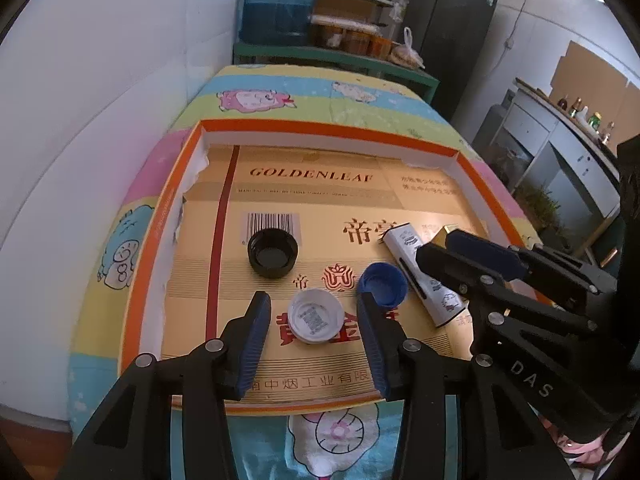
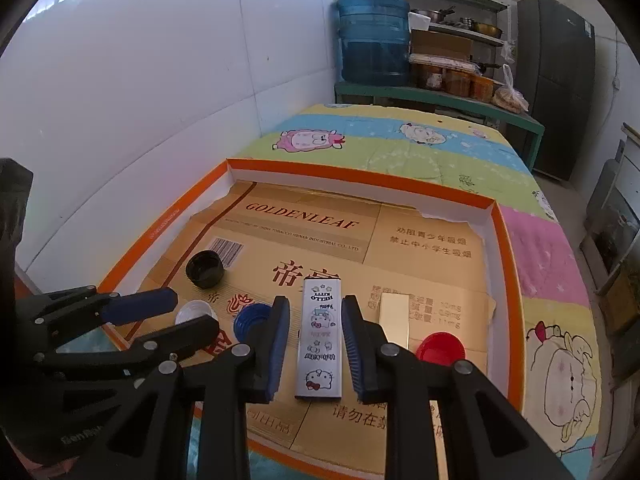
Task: Organize rigid objects
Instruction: 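Lower and open the left tool to drop the white cap while the right tool releases the Hello Kitty box, then withdraw both open tools from the box toward the remaining loose items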
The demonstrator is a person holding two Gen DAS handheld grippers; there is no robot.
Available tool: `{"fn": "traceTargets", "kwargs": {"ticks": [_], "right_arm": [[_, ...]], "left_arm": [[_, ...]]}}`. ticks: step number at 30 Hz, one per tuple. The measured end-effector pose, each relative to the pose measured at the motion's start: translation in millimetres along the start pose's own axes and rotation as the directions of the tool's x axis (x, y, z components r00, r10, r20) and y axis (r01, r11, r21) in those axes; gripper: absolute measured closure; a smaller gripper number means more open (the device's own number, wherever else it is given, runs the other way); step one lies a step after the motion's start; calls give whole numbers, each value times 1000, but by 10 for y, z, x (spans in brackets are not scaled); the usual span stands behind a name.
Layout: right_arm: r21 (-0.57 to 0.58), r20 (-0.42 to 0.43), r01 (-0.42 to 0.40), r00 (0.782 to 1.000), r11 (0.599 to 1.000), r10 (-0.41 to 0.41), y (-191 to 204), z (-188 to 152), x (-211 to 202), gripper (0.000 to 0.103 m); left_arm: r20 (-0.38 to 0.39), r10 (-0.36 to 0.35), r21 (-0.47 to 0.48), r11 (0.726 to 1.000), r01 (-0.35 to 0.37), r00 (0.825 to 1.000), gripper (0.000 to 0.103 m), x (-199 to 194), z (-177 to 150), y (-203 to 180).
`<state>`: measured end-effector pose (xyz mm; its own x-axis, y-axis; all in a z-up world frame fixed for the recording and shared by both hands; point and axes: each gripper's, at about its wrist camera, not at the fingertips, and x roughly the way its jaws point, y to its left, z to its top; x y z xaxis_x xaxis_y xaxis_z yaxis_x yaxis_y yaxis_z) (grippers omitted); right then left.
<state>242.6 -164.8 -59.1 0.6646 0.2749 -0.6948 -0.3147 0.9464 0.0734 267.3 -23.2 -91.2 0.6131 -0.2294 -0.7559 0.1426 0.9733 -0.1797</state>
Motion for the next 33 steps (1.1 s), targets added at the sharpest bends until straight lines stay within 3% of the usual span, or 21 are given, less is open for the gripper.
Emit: {"fn": "traceTargets", "kwargs": {"ticks": [8,17,33], "right_arm": [[19,0,7,1000,1000,-7,-3,-51,-119,76],[33,17,17,1000,999,-18,17,-103,-363,76],[31,55,42,998,999,-44,199,-200,-837,76]], "left_arm": [[20,0,9,1000,0,1000,57,-144,-17,-45],[55,65,38,997,-68,996,57,-389,-64,-128],[105,60,56,996,-66,993,57,-898,-250,-182]]}}
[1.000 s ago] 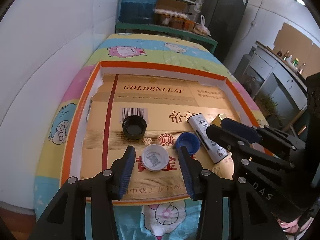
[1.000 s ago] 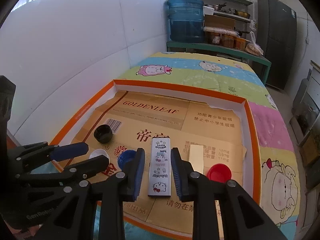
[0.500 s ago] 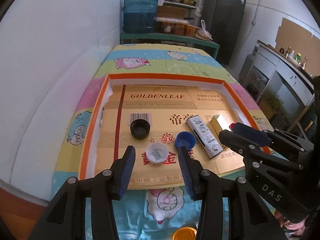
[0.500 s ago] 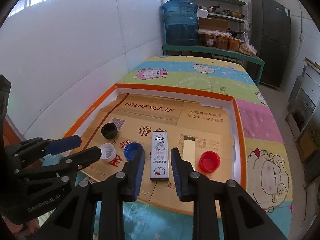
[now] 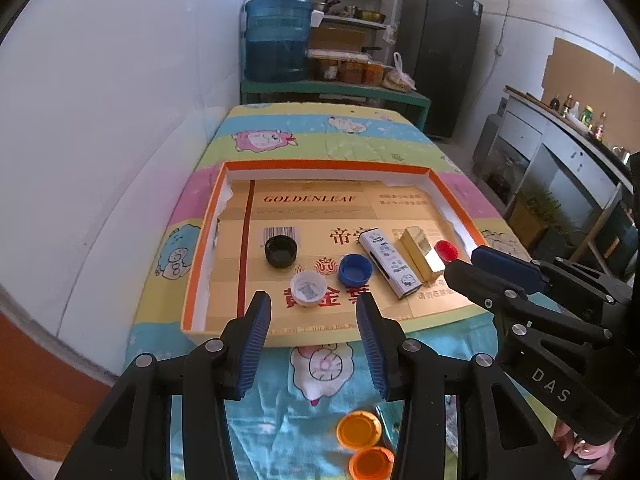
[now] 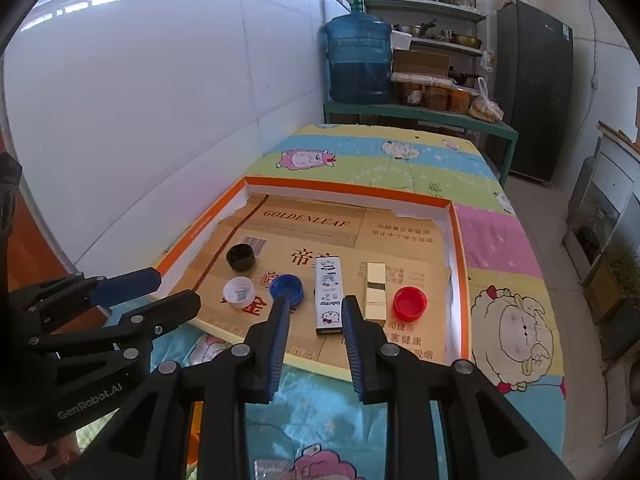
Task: Organize rigid objects
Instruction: 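Withdraw both open tools from the box toward the remaining loose items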
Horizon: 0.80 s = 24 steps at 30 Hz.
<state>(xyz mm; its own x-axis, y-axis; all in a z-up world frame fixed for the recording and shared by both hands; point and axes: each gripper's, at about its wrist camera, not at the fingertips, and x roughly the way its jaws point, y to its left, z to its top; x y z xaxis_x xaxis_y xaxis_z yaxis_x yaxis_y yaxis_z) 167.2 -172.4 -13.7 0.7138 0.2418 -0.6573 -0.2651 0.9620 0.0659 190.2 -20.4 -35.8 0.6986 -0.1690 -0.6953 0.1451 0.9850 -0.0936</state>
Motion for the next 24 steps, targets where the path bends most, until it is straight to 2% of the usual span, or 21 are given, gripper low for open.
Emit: {"fn": "traceTargets", "kwargs": {"ticks": [13,24], "right_arm": [[-2,42,14,999,1000,-14,105,-78,-455,76],[10,52,25,998,1000,-26,178,-273,-767,76]], "left_arm": [[48,-6,0,1000,6,999,57,-474,-122,-26],[75,-18,-20,1000,19,997,57,-829,-300,15]]}}
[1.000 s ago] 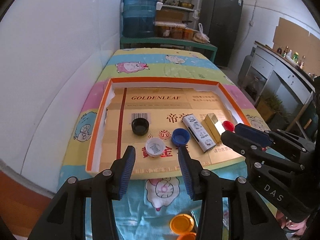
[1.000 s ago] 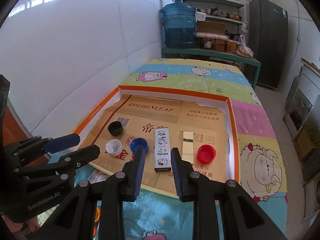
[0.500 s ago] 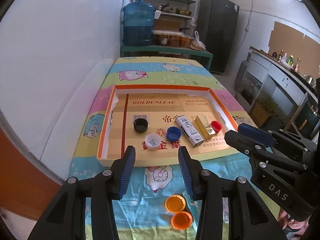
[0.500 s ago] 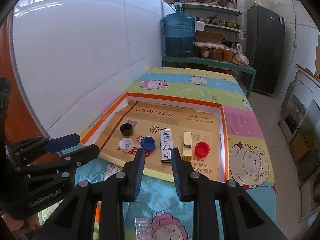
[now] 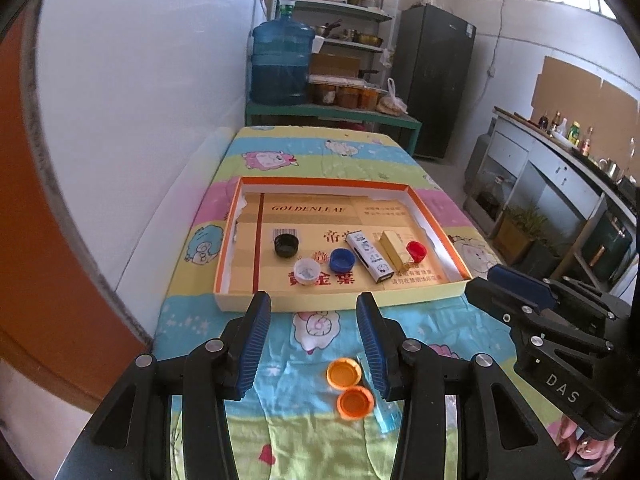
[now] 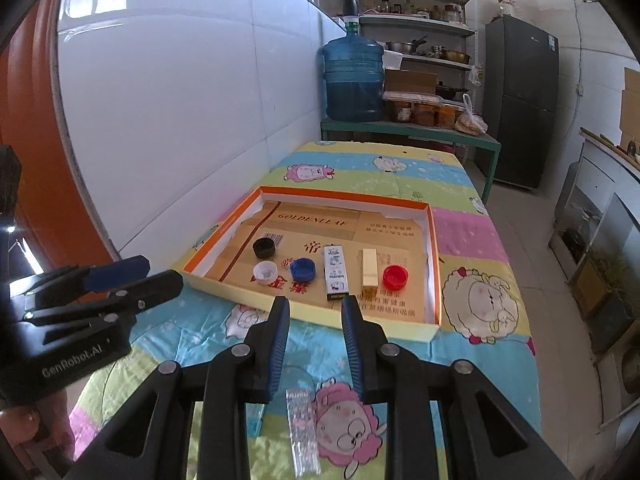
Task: Organize rigid objects
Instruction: 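Withdraw both open tools from the box toward the remaining loose items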
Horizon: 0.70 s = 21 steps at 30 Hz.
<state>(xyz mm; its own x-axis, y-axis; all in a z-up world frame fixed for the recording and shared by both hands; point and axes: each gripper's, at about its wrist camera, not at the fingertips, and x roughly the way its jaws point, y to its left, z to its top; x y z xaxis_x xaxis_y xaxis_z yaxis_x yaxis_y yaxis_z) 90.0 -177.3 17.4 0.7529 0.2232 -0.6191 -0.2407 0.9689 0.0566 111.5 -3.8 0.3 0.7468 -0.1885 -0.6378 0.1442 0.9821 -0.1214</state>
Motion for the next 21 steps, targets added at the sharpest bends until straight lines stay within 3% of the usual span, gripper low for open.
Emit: {"fn": "traceTargets", "kwargs": {"ticks": [16,18,20,21], "right_arm": [[-13,-20,9,1000,1000,-9,126,-315,-242,76],[-13,-34,9,999,1000,-9,131,-360,-227,70],[-10,-47,11,999,1000,-12,133,-413,-207,58],[-9,-55,11,998,1000,-12,134,-445,-193,57]], "left_arm": [[11,-22,-43,999,22,1000,57,-272,-278,156],[6,-27,-48,998,27,1000,57,-279,-326,175],[2,-32,-54,998,32,999,57,-281,-377,188],[-1,-38,-56,998,38,999,57,-279,-414,195]]}}
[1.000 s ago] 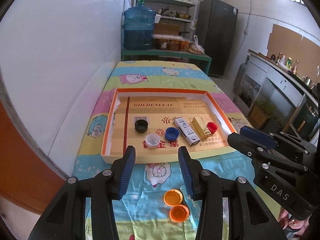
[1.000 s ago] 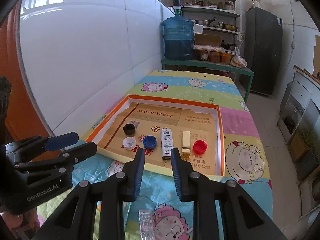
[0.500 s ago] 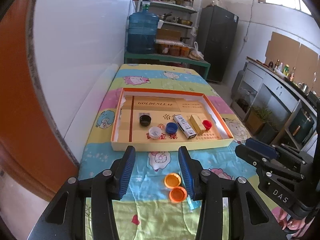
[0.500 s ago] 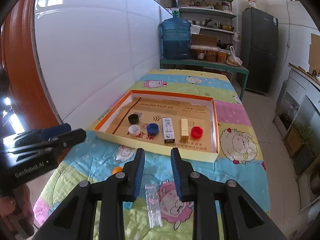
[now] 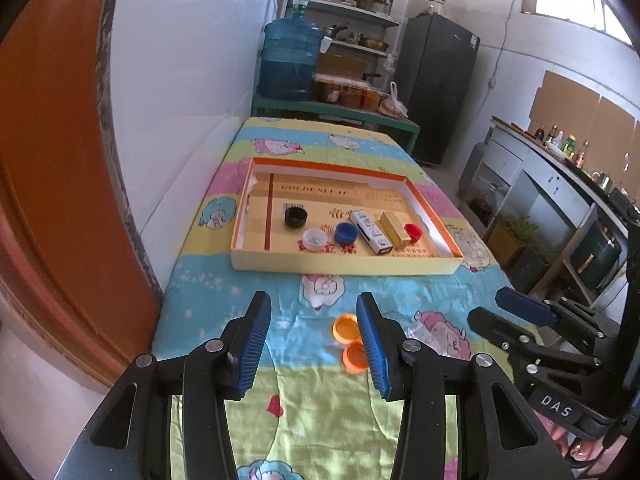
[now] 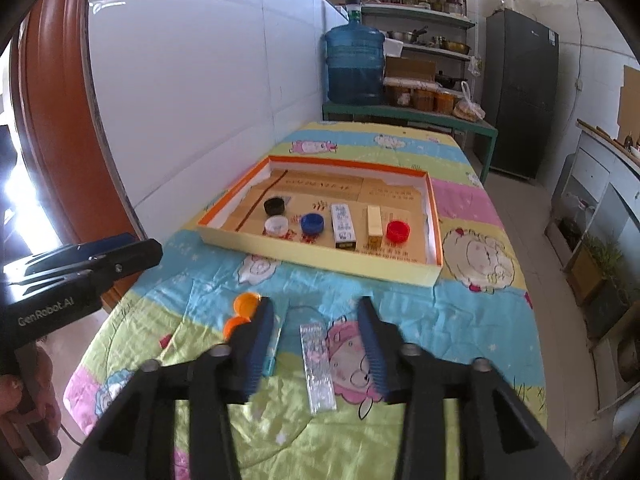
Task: Organize rigid objects
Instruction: 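Withdraw both open tools from the box toward the remaining loose items, then grasp the clear patterned packet with the right tool while the left tool grasps an orange cap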
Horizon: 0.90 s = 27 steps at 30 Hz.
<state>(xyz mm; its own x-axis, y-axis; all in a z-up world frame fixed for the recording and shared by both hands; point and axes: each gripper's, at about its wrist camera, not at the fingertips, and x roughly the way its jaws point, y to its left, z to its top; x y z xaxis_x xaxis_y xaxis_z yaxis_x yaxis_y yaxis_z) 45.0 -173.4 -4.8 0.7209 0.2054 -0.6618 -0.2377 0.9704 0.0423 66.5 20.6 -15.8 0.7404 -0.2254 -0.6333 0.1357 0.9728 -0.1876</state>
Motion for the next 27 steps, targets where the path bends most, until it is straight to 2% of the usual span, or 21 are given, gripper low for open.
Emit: {"fn": "traceTargets", "kwargs": {"ticks": [7,14,27], "right_arm": [[9,-59,-1,998,1000,2,-1,-180,159,57],[11,-120,9,993,1000,-8,-22,-326,369,57],[-27,-146,29,989,999,-33,13,-349,581,57]], "left_arm": [[-11,-41,-1,999,41,999,57,38,-154,-7],[-36,-36,3,999,36,999,57,126,-238,-22],[-75,-33,4,999,34,997,57,267,-304,-23]]}}
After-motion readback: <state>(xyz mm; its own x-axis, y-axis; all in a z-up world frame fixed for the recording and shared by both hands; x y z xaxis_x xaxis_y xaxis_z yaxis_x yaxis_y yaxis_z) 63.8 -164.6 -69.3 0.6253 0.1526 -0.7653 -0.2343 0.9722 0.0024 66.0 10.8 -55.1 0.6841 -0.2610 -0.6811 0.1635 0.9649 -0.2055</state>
